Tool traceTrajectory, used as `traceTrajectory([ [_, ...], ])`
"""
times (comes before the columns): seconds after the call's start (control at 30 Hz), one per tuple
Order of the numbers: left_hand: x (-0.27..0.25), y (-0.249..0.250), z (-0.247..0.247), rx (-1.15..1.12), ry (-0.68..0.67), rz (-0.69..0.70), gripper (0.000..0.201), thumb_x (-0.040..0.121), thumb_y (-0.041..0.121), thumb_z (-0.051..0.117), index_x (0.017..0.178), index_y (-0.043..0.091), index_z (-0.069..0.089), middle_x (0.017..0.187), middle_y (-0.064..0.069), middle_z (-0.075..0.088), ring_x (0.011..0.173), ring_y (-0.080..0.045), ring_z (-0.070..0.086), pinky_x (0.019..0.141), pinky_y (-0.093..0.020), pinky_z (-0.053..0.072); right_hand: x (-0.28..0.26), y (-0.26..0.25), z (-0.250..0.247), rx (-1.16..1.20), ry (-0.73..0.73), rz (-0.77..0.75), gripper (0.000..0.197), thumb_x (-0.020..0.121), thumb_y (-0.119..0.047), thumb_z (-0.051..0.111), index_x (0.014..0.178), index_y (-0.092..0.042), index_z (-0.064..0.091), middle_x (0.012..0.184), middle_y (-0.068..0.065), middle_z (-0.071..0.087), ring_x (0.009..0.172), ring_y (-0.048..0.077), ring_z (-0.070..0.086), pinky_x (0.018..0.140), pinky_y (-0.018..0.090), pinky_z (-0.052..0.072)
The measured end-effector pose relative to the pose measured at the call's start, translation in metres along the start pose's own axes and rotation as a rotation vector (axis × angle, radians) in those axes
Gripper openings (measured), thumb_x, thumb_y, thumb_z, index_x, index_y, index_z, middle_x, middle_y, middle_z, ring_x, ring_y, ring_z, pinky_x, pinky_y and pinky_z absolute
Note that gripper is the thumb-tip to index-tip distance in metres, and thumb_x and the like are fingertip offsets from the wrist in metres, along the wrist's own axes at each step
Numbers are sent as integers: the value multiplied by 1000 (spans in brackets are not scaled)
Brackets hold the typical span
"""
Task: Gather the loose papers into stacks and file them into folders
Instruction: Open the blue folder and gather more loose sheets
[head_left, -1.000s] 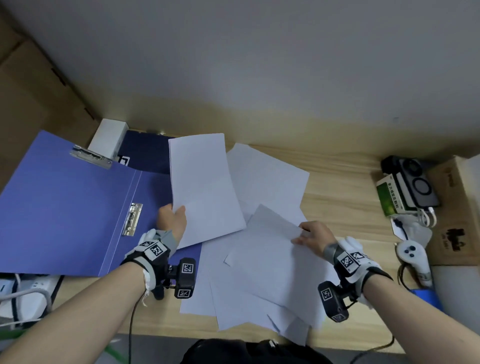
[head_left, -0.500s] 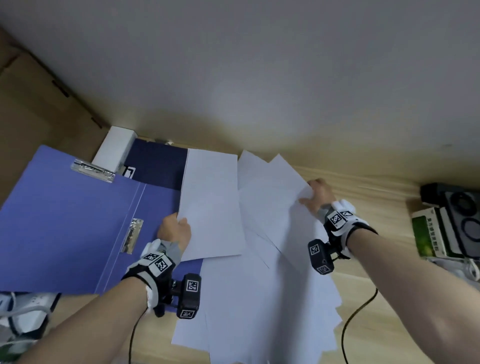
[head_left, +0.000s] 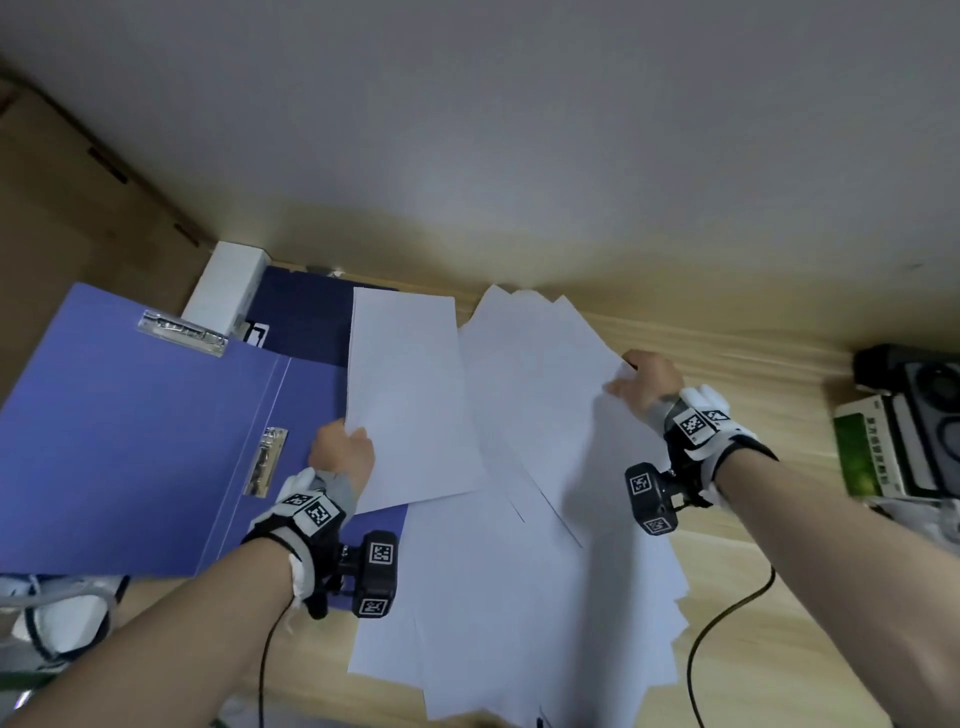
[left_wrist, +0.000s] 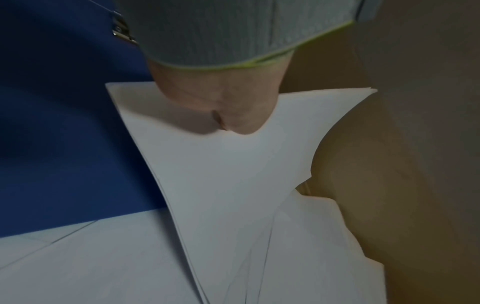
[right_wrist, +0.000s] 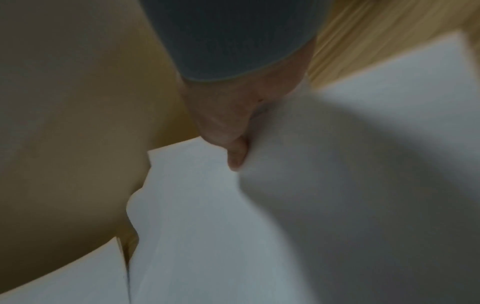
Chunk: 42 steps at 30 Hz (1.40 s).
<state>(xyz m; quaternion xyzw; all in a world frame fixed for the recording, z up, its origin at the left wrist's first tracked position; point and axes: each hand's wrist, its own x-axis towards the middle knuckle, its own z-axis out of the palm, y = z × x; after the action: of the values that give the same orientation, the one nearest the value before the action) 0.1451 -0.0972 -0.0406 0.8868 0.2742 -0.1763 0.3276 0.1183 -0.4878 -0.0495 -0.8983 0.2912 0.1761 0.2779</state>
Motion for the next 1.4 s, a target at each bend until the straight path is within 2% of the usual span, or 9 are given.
traceTrajectory([
  [0.2, -14, 2, -13, -9, 16, 76, 24, 95, 8, 49, 101, -2, 70, 103, -23, 71, 92, -41, 65, 80, -41, 53, -44, 18, -22, 201, 19, 121, 17, 82, -17, 73, 78, -5, 62, 79, 11, 63, 72, 24, 59, 59, 29, 44],
  [0.37, -24, -1, -20, -50, 15, 89, 23, 94, 5, 50, 103, -2, 69, 108, -22, 70, 96, -40, 65, 78, -35, 48, -71, 28, -17, 364, 20, 142, 23, 87, -18, 70, 97, 3, 67, 93, 14, 68, 82, 23, 61, 81, 40, 53],
  [0.53, -26, -31, -27, -15, 39, 38, 25, 99, 12, 44, 111, 0, 62, 114, -22, 67, 100, -41, 63, 87, -43, 50, -73, -2, 23, 296, -45, 84, 25, 86, -20, 70, 103, -2, 67, 103, 14, 69, 95, 31, 66, 85, 39, 55],
  [0.73, -27, -69, -39, -13, 47, -45, 30, 101, 14, 40, 121, 0, 58, 120, -23, 64, 105, -42, 62, 92, -44, 50, -57, -34, 67, -184, -28, 9, 72, 70, -41, 78, 131, -10, 54, 138, 11, 39, 126, 32, 40, 105, 41, 41],
  [0.9, -24, -84, -43, -2, 32, -85, 30, 101, 17, 41, 120, 2, 59, 120, -22, 65, 105, -41, 62, 94, -48, 50, -53, -37, 78, -156, 27, 40, 96, 58, -41, 87, 133, -8, 38, 132, 14, 38, 124, 36, 41, 98, 46, 43],
  [1.07, -27, -78, -38, 8, -9, -53, 30, 101, 14, 41, 121, -1, 58, 121, -22, 63, 108, -40, 61, 95, -48, 49, -51, -40, 74, -261, 73, 84, 101, 48, -52, 87, 125, -8, 39, 126, 14, 40, 118, 34, 37, 98, 47, 42],
  [1.13, -29, -77, -35, 5, -17, -39, 29, 101, 14, 41, 119, 0, 59, 119, -21, 64, 106, -40, 62, 94, -48, 49, -51, -38, 70, -294, 25, 95, 96, 51, -56, 84, 125, -9, 42, 125, 12, 45, 119, 33, 37, 98, 45, 40],
  [1.27, -33, -76, -34, 13, -17, -32, 29, 101, 15, 40, 118, 1, 59, 117, -20, 65, 103, -39, 62, 91, -45, 50, -60, -38, 59, -279, -24, 33, 59, 69, -53, 74, 109, -15, 54, 117, 8, 49, 117, 31, 38, 91, 45, 42],
  [1.4, -38, -75, -38, -9, -8, -24, 29, 101, 13, 41, 119, -1, 59, 119, -20, 64, 106, -39, 61, 92, -43, 49, -75, -35, 59, 48, 23, 17, 33, 70, -30, 80, 86, -13, 57, 89, 6, 64, 81, 28, 61, 68, 35, 51],
])
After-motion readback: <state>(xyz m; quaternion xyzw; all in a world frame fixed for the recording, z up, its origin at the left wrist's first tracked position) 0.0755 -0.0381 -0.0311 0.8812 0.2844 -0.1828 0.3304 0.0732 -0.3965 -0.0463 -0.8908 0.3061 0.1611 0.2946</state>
